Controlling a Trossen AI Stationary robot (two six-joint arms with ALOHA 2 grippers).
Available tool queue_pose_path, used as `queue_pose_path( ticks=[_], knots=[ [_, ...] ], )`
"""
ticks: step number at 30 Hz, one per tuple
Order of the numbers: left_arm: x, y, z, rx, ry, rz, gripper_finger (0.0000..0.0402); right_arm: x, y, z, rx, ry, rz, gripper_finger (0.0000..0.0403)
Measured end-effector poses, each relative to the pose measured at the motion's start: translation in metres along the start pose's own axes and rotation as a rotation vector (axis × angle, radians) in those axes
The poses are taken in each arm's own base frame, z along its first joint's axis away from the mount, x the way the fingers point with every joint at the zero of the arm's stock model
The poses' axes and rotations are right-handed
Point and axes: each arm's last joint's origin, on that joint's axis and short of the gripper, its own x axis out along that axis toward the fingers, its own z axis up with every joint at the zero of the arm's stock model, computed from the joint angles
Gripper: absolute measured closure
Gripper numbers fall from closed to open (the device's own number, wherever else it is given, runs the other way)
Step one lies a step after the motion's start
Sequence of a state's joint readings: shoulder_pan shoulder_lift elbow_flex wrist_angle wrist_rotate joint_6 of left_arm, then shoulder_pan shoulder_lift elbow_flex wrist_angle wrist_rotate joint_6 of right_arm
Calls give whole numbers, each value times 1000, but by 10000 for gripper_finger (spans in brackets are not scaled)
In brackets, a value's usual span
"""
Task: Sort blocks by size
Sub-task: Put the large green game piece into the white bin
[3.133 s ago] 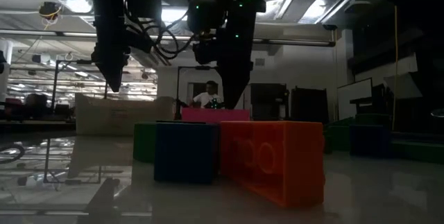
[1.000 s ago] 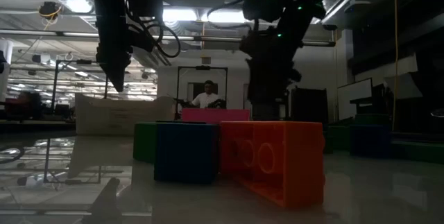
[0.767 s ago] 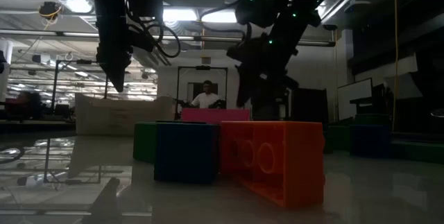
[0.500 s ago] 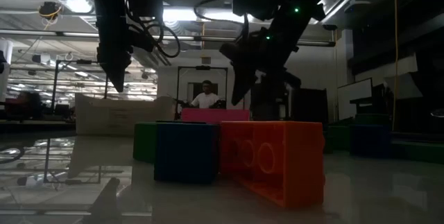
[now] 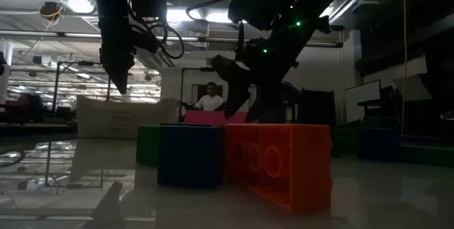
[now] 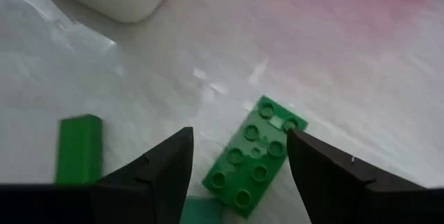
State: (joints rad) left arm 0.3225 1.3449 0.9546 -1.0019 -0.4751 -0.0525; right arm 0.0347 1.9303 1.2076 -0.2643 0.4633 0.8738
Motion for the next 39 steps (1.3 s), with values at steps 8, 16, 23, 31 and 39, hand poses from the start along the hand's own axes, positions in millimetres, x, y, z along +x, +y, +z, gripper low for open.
queue_pose_path(
  ticks=[8,16,23,31,39],
  knots=[
    [0,0,0,0,0,0,205,-1,1,-2,12,-64,-49,171],
    [0,0,0,0,0,0,205,17,2,-14,-1,-31,-58,171],
    [0,0,0,3,-1,0,205,30,0,-24,2,14,-67,171],
    [0,0,0,23,-1,0,205,35,0,-27,-39,8,-83,202],
    [-1,0,1,60,-15,0,216,38,6,-23,-203,-70,-46,266]
  ],
)
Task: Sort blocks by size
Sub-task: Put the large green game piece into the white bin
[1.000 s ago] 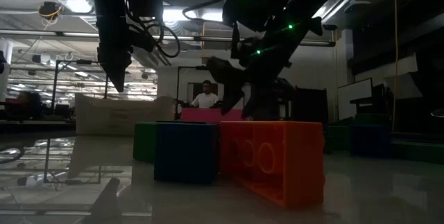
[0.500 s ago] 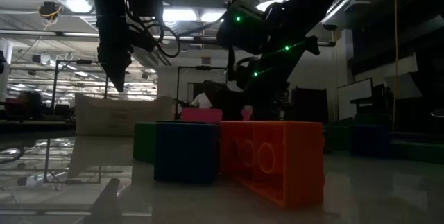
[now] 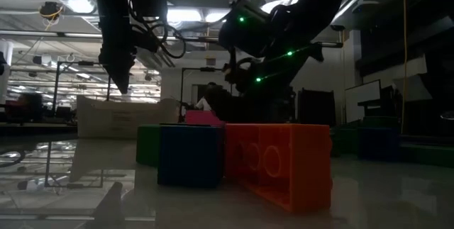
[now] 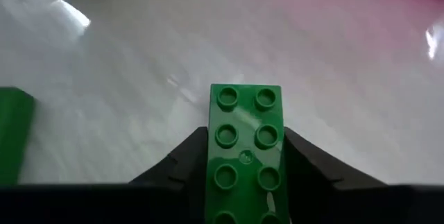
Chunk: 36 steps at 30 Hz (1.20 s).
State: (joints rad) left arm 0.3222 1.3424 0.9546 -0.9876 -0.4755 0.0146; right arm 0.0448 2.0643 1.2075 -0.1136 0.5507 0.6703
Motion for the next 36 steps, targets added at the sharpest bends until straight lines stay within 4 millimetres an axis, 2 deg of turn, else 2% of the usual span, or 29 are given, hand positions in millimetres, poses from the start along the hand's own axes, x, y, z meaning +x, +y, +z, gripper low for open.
queue_pose_path(
  ticks=[6,10,14,19,24,29,33,36],
  knots=[
    [-13,7,-7,-40,-57,0,216,6,2,33,-121,-218,107,261],
    [-29,15,-16,-127,-127,-2,216,11,-7,61,-155,-369,207,238],
    [-45,23,-26,-222,-202,-9,216,15,-20,84,-189,-487,283,250],
    [-59,30,-38,-302,-274,-18,216,21,-35,98,-258,-556,251,263],
    [-65,33,-43,-350,-309,-25,216,21,-41,105,-261,-608,246,234],
    [-65,33,-43,-360,-314,-27,215,20,-34,114,-329,-711,308,242],
    [-65,33,-42,-387,-315,-32,215,32,-18,125,-425,-751,404,261],
    [-65,32,-42,-441,-313,-41,215,41,-8,132,-476,-758,443,258]
  ],
)
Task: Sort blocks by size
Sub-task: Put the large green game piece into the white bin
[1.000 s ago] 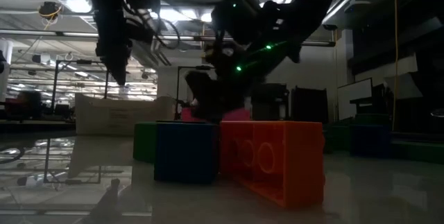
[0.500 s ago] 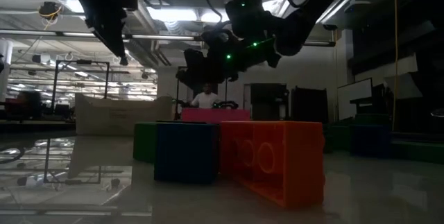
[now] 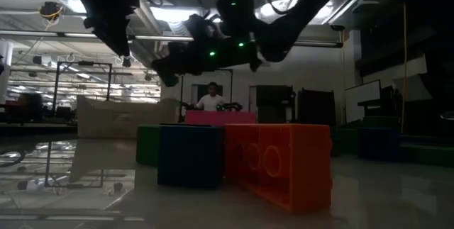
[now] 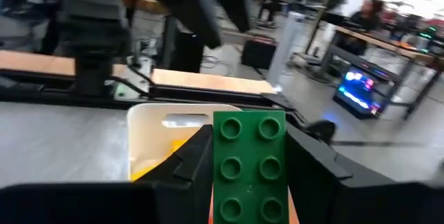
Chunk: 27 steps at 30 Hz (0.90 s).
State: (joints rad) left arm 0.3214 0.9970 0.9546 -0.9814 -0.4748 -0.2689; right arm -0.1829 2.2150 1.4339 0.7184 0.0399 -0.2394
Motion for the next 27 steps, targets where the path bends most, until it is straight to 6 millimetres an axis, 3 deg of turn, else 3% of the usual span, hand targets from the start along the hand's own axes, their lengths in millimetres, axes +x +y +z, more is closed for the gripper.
queue_pose_path(
  ticks=[9,15,19,27],
  knots=[
    [0,0,0,-121,2,-2,215,15,0,0,-34,96,31,176],
    [-4,-9,-2,-105,0,-59,215,13,-1,1,-104,144,69,154],
    [-11,-24,-2,-29,-30,-196,215,0,-9,18,-280,245,140,155],
    [-19,-78,-5,139,-146,-436,215,-52,-29,61,-518,621,93,155]
  ],
)
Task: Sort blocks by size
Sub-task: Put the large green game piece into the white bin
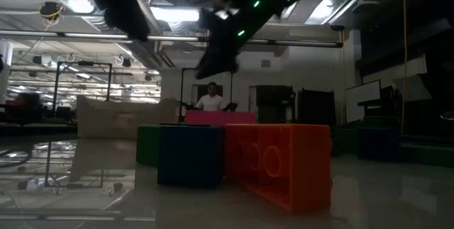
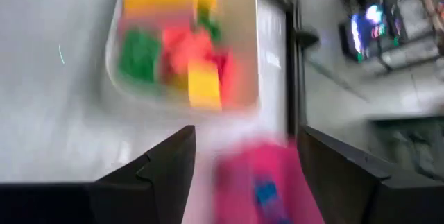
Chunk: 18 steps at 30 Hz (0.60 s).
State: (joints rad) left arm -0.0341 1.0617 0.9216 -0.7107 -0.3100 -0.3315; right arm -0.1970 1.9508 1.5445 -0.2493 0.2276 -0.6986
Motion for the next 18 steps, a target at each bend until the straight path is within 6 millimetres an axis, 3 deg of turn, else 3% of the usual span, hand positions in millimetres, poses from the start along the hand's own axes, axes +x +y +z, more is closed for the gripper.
queue_pose_path(
  ticks=[9,18],
  knots=[
    [57,-50,-30,89,-52,-139,215,-79,-27,-12,-71,173,40,155],
    [105,-84,-46,195,-69,-192,215,-130,-49,-39,-51,301,89,155]
  ],
)
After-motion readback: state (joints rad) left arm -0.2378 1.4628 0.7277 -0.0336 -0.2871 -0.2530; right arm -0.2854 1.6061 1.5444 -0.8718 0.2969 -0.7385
